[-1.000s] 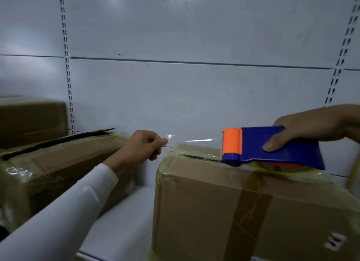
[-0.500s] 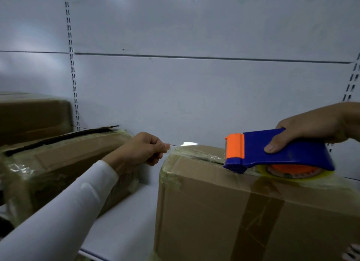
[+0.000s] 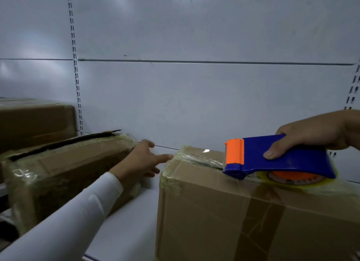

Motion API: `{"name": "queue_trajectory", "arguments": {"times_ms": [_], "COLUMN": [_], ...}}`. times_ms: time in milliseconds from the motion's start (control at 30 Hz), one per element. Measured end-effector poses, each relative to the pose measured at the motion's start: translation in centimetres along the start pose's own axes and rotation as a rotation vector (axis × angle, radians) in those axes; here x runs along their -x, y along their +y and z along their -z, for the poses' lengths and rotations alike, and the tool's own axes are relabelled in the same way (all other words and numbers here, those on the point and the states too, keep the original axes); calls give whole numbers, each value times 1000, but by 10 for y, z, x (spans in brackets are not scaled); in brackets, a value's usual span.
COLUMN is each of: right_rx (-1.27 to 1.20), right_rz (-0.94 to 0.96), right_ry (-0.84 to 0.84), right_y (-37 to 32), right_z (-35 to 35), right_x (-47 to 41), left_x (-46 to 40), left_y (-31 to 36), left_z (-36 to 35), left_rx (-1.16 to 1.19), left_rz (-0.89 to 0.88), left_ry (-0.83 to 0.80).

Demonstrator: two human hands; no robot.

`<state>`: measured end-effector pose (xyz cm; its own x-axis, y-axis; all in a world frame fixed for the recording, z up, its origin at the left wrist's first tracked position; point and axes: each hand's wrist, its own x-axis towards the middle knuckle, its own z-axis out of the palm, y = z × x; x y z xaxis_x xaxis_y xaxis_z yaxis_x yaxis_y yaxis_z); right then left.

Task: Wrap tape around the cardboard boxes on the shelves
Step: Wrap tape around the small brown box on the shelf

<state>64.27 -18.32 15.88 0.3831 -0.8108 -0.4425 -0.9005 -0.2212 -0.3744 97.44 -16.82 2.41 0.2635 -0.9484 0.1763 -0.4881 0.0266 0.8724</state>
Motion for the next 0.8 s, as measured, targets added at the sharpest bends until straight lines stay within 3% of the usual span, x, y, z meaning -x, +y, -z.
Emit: {"name": "queue_trajectory", "arguments": {"times_ms": [67, 200, 333, 500, 533, 633, 800], "right_rx": [-1, 12, 11, -10, -14, -25, -27], "right_rz": [1, -3, -4, 33, 36, 31, 14], "right_ry": [12, 50, 81, 66, 63, 74, 71], "right_y": [-1, -2, -2, -2, -2, -2, -2], "right_z": [-2, -6, -10, -14, -14, -14, -15], "right_x": [2, 7, 10, 13, 13, 14, 14], "left_x": [2, 7, 5, 11, 11, 7, 1], "left_y": [6, 30, 34, 15, 18, 44, 74], "left_z": [0, -1, 0, 3, 4, 5, -35], "left_rx": [-61, -202, -309, -36, -89, -556, -609], "left_rz": [-247, -468, -394, -248, -239, -301, -342], "left_ry": [67, -96, -160, -232, -248, -167, -255]}}
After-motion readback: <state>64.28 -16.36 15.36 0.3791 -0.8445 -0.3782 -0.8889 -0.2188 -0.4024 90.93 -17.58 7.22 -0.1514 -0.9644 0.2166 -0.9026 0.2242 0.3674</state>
